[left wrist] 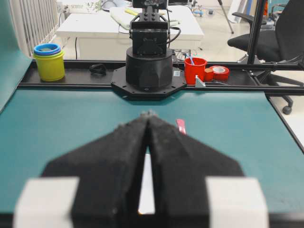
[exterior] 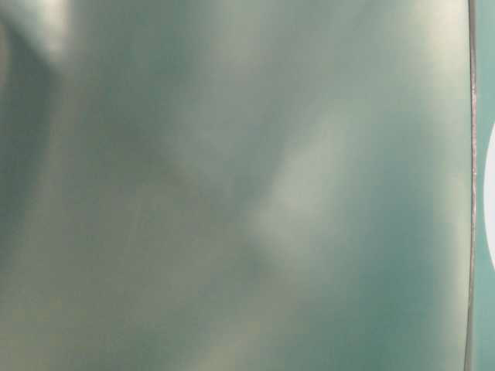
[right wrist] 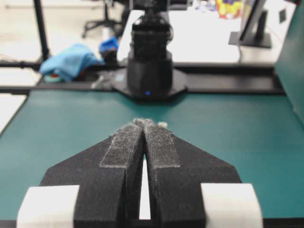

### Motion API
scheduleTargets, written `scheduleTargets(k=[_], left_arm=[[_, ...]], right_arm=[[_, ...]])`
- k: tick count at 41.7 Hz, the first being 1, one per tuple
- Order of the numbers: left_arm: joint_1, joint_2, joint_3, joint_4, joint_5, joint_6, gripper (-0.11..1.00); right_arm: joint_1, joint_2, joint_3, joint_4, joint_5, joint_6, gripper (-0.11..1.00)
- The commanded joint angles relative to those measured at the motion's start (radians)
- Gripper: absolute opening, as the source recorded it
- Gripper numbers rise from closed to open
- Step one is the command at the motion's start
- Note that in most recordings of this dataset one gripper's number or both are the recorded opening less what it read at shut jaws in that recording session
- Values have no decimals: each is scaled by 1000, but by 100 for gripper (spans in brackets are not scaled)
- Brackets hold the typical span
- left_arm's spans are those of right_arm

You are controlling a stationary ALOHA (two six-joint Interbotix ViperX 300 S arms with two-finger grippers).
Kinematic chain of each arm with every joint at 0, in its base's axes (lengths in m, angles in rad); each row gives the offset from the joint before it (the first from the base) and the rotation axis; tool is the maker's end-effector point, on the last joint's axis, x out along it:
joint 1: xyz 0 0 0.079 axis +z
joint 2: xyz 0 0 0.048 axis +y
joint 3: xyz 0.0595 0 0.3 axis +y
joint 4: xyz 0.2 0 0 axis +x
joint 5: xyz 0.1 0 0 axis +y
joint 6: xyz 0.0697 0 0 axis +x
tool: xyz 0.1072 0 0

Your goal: Scoop the yellow hexagonal prism block from the bowl with a spoon using the right arm.

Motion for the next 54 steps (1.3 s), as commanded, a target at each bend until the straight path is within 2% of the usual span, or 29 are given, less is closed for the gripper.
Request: scheduleTargets(k=[1, 10, 13, 21, 25, 34, 42, 54], left_arm=[[0, -3, -26, 5, -8, -5, 0], [0, -26, -28, 8, -6, -5, 0], [0, -26, -28, 8, -5, -5, 0], [0, -18, -26, 6, -5, -5, 0], [0, -18, -26, 8, -2, -5, 0], [2, -17, -25, 6, 17, -5, 0], [0, -17, -23, 6, 37, -5, 0], [2, -17, -23, 6, 41, -5, 0]], right_arm=[[0, 8, -15, 2, -5, 5, -1], [5, 18, -12, 2, -3, 5, 1], [11, 29, -11, 0, -2, 6, 5], [29, 75, 0, 6, -6, 11, 41], [37, 118, 8, 12, -29, 11, 52], [54, 256, 38, 40, -146, 11, 51], [97, 408, 69, 71, -298, 11, 51], [186, 603, 140, 173, -514, 12, 51]])
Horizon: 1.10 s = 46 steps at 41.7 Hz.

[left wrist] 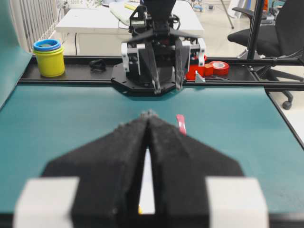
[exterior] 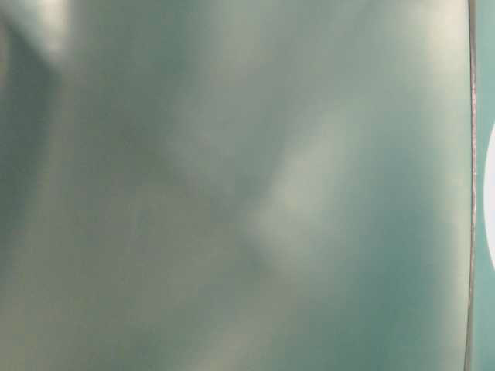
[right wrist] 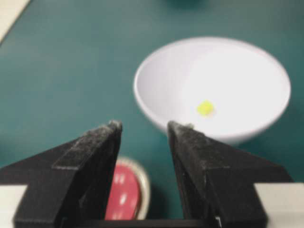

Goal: Scoop the yellow hexagonal prism block from the bowl with a spoon using the right arm.
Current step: 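Move the right gripper left to the red spoon handle and close on it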

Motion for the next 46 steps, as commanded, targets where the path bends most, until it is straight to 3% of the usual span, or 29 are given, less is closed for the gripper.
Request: scheduleTargets(k=[1, 14, 23, 37, 46], left_arm=[[2, 9, -21, 3, -5, 0, 0], [0, 11, -20, 3, -3, 0, 0], [2, 9, -20, 3, -3, 0, 0], [0, 9, -20, 2, 17, 0, 0], [2, 9, -18, 2, 18, 0, 0]], right_arm=[[35, 49, 14, 38, -80, 0, 51], [222, 241, 67, 222, -313, 0, 51], [324, 376, 67, 299, -425, 5, 51], [350, 535, 66, 305, -499, 95, 51], [351, 591, 43, 305, -500, 103, 51]])
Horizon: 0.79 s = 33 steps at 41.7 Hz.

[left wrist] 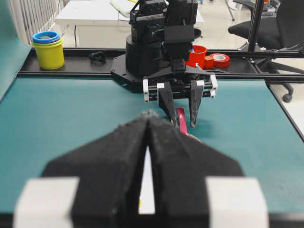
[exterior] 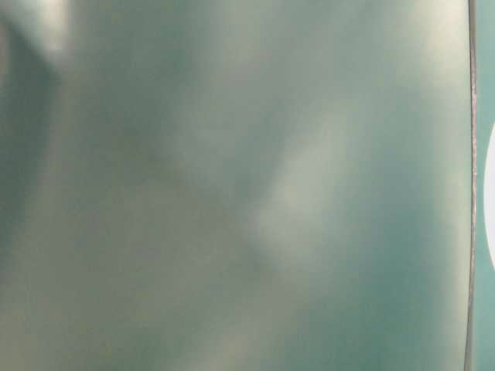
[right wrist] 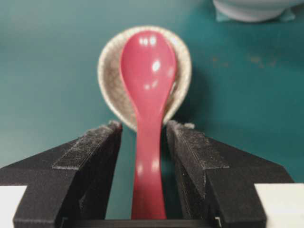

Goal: Scoop the yellow hexagonal prism block from the bowl with a spoon using the right arm.
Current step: 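Move the right gripper left to the red spoon handle and close on it, then lift the red spoon with the right gripper and carry it over the white bowl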

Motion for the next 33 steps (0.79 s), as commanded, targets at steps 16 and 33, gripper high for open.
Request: scheduleTargets(k=[16, 33], left_arm=[[0, 9, -18, 3, -3, -2, 0], [2, 9, -18, 2, -3, -3, 0]], right_arm=[[6, -2, -15, 3, 3, 2, 50], [6, -12, -11, 12, 0, 2, 23]])
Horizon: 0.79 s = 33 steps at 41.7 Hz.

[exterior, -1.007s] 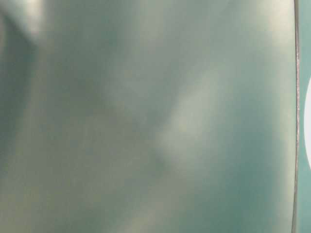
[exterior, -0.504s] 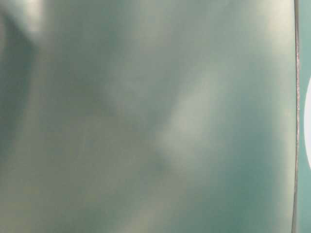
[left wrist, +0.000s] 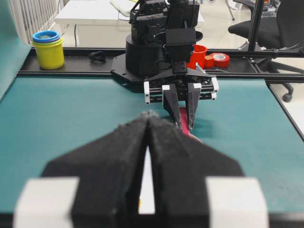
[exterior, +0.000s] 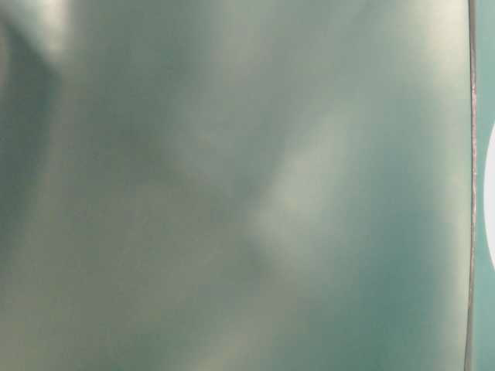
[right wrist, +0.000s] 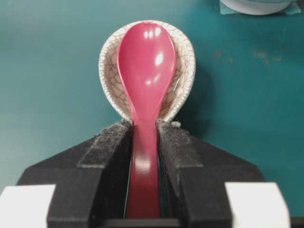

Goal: Scoop the yellow hexagonal prism block from the bowl with a spoon using the right arm.
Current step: 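Lift the red spoon with the right gripper and carry it over the white bowl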

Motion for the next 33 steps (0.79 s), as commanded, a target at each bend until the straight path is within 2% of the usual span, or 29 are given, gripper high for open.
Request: scheduleTargets(k=[1, 10, 16, 25, 33], left_arm=[[0, 9, -18, 3, -6, -2, 0], [0, 9, -18, 2, -5, 0, 0], [0, 9, -20, 5, 9, 0, 0], [0, 9, -18, 6, 15, 0, 0], [0, 9, -18, 6, 46, 2, 0]], right_arm=[[5, -31, 2, 6, -11, 2, 23], [-3, -160, 9, 6, 28, -20, 23], [-31, -288, -8, 6, 149, -69, 23], [-117, -482, -95, 5, 472, -199, 23], [-236, -617, -201, 5, 787, -290, 23]])
